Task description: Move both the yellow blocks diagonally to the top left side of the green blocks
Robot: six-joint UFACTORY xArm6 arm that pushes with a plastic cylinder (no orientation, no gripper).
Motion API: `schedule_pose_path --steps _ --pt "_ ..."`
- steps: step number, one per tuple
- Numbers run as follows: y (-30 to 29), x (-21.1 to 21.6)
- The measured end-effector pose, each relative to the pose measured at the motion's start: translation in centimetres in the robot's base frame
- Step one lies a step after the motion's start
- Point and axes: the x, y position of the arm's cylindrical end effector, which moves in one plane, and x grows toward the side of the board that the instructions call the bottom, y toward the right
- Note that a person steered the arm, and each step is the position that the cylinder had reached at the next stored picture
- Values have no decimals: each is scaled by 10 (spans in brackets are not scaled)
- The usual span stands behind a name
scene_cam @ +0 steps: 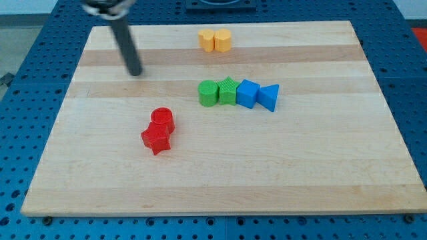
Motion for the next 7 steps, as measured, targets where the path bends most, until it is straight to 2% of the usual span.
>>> schedule_pose_path --steps 1,2,3,4,5,7 --pt "102 -2" --pt "195 -27" --pt "257 -81" --pt "260 -129" --pt "219 -124" --pt "115 -62"
